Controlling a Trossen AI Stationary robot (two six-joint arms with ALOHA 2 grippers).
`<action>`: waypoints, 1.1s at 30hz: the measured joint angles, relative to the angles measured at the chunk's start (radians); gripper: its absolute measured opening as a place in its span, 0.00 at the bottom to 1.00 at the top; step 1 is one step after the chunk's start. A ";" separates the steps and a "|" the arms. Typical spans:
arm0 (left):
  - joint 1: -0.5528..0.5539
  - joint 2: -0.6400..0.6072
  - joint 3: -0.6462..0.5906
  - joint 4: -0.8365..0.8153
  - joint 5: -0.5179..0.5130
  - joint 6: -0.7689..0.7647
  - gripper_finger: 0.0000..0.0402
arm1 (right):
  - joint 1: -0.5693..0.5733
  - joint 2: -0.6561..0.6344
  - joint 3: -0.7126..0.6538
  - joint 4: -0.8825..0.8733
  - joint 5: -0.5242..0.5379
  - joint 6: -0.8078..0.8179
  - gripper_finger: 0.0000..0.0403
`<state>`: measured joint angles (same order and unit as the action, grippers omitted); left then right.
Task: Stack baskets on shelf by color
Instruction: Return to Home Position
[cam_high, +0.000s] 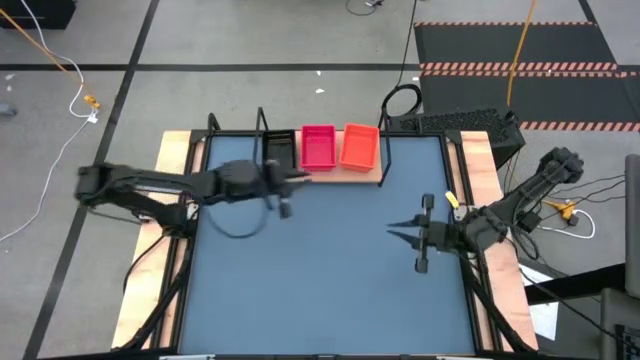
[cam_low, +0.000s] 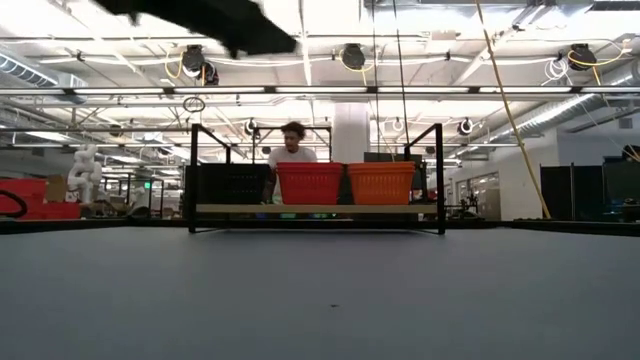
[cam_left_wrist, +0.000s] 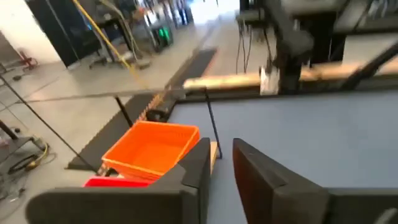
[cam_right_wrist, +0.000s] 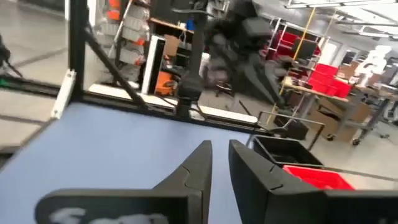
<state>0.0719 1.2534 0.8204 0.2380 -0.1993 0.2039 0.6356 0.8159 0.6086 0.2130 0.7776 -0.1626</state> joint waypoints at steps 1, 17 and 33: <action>-0.002 -0.064 -0.046 0.013 0.001 -0.018 0.16 | -0.010 -0.014 0.000 -0.022 -0.021 -0.006 0.11; -0.059 -0.981 -0.582 -0.040 -0.071 -0.143 0.04 | -0.068 -0.503 -0.161 -0.175 -0.153 -0.086 0.00; -0.036 -1.157 -0.591 -0.155 -0.073 0.027 0.03 | -0.165 -0.682 -0.420 0.058 -0.319 -0.056 0.00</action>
<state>0.0360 0.0964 0.2298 0.0826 -0.2726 0.2310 0.4704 0.1337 0.1890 0.2712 0.4582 -0.2184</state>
